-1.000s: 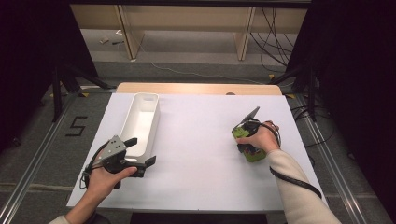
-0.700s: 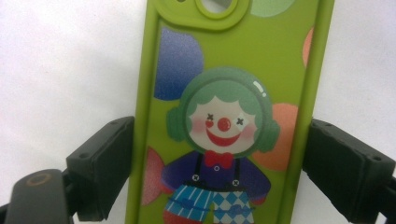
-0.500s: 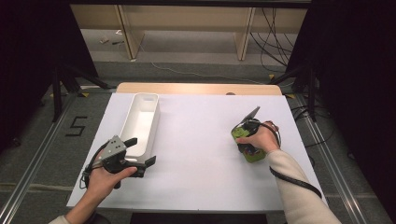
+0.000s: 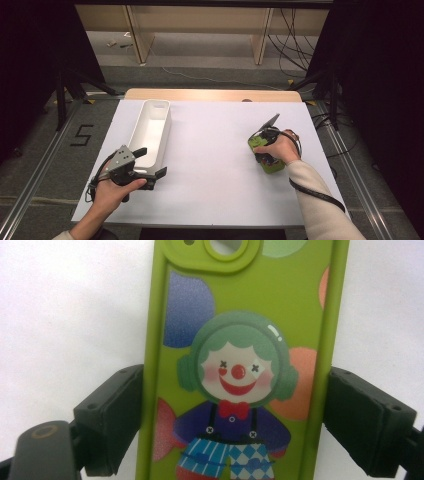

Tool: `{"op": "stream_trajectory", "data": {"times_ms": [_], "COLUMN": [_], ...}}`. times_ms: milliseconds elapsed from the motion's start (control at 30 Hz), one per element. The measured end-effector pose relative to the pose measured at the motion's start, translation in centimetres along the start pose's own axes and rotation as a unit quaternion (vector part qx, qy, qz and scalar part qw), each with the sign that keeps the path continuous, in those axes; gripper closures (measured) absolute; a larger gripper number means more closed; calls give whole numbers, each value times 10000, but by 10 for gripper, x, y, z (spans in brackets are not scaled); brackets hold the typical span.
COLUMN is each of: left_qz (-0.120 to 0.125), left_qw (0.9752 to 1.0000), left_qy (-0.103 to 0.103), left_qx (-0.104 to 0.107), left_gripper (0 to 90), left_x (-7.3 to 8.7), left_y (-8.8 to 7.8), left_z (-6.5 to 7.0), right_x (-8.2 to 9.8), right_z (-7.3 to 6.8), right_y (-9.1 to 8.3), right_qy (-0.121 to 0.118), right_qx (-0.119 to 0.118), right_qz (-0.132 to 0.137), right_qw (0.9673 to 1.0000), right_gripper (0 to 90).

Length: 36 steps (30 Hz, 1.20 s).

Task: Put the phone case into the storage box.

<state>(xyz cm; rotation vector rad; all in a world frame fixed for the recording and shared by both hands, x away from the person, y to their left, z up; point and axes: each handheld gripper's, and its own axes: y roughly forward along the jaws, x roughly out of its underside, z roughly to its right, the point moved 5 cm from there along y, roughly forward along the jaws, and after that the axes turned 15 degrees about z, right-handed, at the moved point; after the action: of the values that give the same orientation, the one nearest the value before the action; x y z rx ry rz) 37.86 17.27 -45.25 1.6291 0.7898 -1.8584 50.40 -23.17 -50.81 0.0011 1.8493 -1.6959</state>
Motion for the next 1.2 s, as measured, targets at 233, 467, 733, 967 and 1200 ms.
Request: {"op": "stream_trajectory", "data": {"times_ms": [233, 467, 733, 967, 1200], "left_qz": [10, 19, 20, 32, 41], "left_qw": [10000, 10000, 10000, 10000, 10000], "left_qy": [-9, -12, 0, -15, -12], "left_qx": [-5, -17, -16, -22, -35], "left_gripper": [6, 7, 8, 8, 9], "left_x": [0, 0, -1, -1, -1], "left_y": [0, 0, -1, -1, -1], "left_z": [0, 0, 0, -1, -1], "right_x": [-3, -8, -11, -15, -18], "right_z": [0, -2, -5, -5, -9], "right_y": [-5, -11, -17, -22, -25], "right_qy": [19, 92, 94, 28, 0], "right_qx": [15, -10, -23, -23, -84], "right_qz": [138, 384, 527, 675, 864], "right_qw": [9999, 9992, 9986, 9977, 9962], "right_gripper": [158, 161, 165, 166, 167]}}
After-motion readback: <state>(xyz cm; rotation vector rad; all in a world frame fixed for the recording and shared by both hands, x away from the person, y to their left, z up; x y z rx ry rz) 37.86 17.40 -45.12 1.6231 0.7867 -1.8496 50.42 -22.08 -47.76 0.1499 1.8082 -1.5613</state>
